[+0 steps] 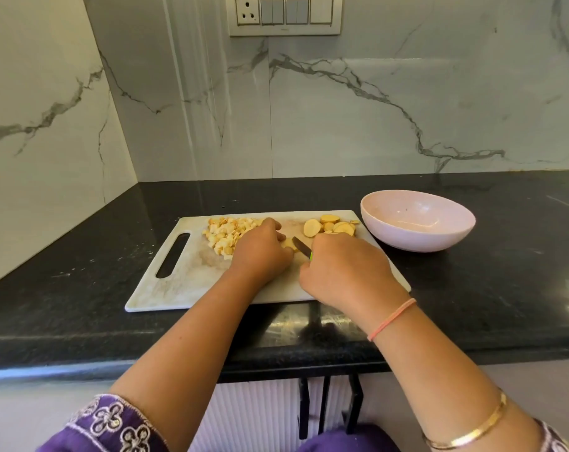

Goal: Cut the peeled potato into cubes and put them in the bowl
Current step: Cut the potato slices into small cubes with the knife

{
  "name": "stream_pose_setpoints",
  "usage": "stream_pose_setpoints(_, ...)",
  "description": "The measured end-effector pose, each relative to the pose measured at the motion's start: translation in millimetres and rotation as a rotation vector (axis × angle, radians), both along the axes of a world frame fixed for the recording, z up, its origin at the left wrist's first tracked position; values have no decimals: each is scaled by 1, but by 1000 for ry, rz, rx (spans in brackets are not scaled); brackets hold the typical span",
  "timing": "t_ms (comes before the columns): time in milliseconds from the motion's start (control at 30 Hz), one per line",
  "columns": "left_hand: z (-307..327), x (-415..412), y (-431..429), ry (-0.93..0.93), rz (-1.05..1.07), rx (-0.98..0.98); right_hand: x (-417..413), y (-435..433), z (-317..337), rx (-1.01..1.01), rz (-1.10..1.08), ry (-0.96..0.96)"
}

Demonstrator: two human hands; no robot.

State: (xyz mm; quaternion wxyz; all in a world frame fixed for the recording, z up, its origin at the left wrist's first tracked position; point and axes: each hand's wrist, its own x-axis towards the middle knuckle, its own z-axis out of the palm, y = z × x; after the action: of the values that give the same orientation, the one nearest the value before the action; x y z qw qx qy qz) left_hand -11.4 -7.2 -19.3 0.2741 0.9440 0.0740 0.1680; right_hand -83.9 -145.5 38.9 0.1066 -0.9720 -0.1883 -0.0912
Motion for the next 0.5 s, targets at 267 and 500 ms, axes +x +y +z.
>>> stream_pose_setpoints(267,-3,-5,1,11,-36,20,-27,-20,11,-54,14,19)
stream_pose_setpoints(500,-3,-10,3,16,-112,-58,-7,-5,11,69,-61,-22)
